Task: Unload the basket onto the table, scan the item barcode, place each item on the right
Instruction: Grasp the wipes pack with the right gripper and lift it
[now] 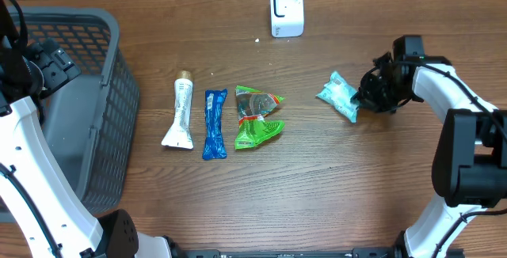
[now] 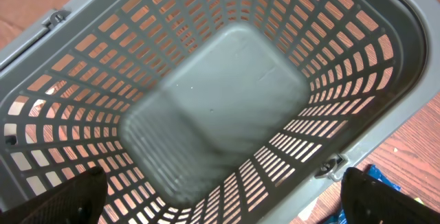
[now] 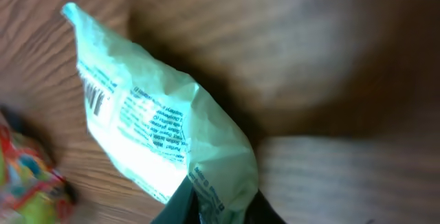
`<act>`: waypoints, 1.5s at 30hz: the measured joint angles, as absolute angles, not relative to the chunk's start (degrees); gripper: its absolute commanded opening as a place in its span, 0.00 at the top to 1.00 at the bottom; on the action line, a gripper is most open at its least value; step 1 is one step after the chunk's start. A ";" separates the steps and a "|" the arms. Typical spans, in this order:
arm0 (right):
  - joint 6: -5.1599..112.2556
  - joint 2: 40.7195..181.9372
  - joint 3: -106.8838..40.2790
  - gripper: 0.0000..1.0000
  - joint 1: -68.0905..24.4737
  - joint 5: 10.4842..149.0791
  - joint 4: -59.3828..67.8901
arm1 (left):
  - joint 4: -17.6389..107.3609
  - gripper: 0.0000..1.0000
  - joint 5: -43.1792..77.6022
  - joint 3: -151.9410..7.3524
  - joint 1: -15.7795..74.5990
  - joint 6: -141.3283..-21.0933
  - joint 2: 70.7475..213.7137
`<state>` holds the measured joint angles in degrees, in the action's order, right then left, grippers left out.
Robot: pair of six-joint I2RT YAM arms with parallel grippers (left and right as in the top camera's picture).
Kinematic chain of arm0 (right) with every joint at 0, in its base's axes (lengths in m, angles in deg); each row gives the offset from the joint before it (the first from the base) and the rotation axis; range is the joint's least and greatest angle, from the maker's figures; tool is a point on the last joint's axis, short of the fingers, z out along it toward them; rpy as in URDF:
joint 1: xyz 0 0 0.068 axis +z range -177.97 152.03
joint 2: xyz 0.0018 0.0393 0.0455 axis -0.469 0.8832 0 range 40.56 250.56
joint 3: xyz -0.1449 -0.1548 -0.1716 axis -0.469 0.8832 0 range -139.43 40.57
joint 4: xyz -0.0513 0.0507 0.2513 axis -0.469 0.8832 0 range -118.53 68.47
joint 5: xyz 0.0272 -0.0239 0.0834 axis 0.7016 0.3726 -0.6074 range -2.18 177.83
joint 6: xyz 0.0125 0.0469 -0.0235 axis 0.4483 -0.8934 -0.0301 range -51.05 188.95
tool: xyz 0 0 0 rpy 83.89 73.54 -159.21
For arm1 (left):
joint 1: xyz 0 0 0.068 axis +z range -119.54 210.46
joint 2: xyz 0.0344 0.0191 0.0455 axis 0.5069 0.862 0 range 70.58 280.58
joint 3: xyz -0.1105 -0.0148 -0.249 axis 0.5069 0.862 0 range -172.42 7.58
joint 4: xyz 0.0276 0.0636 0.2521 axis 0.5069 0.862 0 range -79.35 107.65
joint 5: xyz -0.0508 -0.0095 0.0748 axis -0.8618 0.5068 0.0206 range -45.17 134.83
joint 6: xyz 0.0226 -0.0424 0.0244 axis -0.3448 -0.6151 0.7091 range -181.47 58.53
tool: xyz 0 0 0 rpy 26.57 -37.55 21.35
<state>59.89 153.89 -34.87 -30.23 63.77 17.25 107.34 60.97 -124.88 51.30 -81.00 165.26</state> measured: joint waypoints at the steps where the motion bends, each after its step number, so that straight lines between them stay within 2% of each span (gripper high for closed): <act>1: 62.40 153.89 -35.21 0.75 -30.26 64.43 17.07 | 107.34 0.00 60.97 -124.88 51.30 -81.00 165.26; 3: 66.25 153.89 -35.61 0.66 -30.23 65.94 16.94 | 107.36 0.00 60.97 -124.88 51.30 -81.00 165.28; 6: 68.98 153.89 -35.61 0.44 -30.23 67.38 17.16 | 107.34 0.00 60.97 -124.88 51.30 -81.00 165.26; 16: 58.88 153.89 -34.43 0.44 -30.23 66.55 15.04 | 107.36 0.00 60.97 -124.88 51.30 -81.00 165.28; 19: 56.41 153.94 -32.18 0.49 -30.23 64.82 12.44 | 107.34 0.01 60.97 -124.88 51.30 -81.00 165.28; 21: 55.10 154.11 -31.11 0.56 -30.23 63.14 11.41 | 107.34 0.00 60.97 -124.88 51.30 -81.00 165.28; 25: 53.48 154.38 -30.19 0.86 -30.23 60.65 9.18 | 107.34 0.00 60.97 -124.88 51.30 -81.00 165.28; 27: 53.09 154.38 -30.12 0.96 -30.23 59.88 8.53 | 107.36 0.00 60.97 -124.88 51.30 -81.00 165.28; 34: 52.59 154.40 -30.76 0.96 -30.69 57.67 10.30 | 107.34 0.00 60.97 -124.88 51.30 -81.00 165.28; 45: 67.12 148.58 -39.21 0.96 -32.81 49.83 24.77 | 107.36 0.01 60.97 -124.88 51.30 -81.00 165.28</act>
